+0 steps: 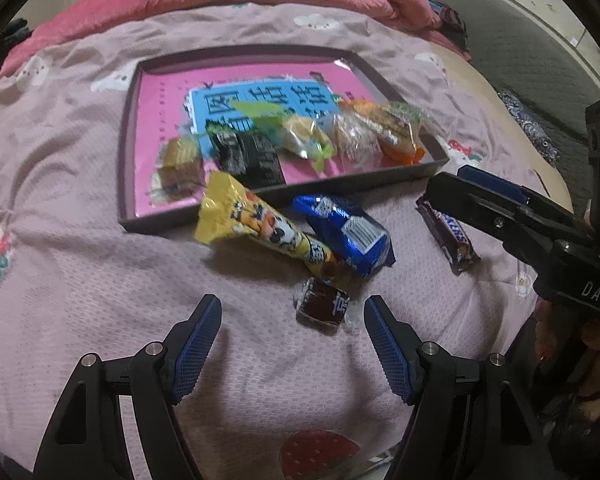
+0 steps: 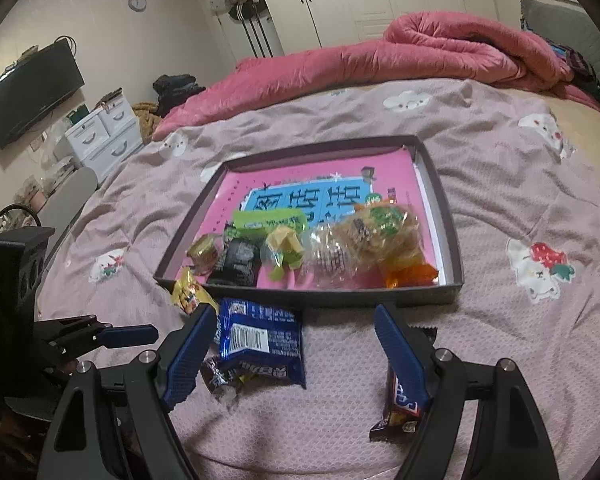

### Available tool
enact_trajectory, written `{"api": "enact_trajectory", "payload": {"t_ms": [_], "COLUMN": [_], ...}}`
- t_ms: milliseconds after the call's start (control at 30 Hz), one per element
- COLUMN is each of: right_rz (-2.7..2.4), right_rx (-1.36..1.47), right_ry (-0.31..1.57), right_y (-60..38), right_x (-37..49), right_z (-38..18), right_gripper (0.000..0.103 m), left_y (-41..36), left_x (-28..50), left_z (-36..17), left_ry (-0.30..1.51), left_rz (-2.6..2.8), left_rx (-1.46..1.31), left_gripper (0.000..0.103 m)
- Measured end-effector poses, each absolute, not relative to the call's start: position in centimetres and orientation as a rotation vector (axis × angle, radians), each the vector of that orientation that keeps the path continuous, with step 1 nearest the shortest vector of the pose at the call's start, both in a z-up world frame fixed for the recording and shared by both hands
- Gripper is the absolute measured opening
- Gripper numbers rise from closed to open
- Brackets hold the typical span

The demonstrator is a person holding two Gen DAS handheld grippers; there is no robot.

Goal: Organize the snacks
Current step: 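Move the right tool to the blue packet while the left approaches the dark candy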

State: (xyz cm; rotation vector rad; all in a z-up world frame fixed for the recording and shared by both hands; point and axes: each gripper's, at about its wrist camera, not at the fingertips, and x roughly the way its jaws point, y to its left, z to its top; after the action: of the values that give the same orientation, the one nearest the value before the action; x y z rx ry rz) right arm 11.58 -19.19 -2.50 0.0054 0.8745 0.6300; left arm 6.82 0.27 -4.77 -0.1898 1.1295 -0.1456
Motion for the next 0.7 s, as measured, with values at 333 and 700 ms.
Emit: {"api": "enact_trajectory", "payload": {"t_ms": [333,700], "right_rz": [0.665,0.723], "right_rx": [0.019,0.037], "right_ry": [0.949,1.032], "right_y": [-18.5,-17.3], "right_x": [12.3,13.4], "right_z": [-4.6,-6.8], "right_gripper": [0.081,0.081], "left_y": [-0.9,-1.2], "left_x": [7.4,8.3], "left_z": [-6.4,-7.5], "left_ry": [1.141,1.141], "left_rz": [-0.19,-0.235], "left_rx": [-0.176,-0.199], "left_gripper": [0.075,0.075]}}
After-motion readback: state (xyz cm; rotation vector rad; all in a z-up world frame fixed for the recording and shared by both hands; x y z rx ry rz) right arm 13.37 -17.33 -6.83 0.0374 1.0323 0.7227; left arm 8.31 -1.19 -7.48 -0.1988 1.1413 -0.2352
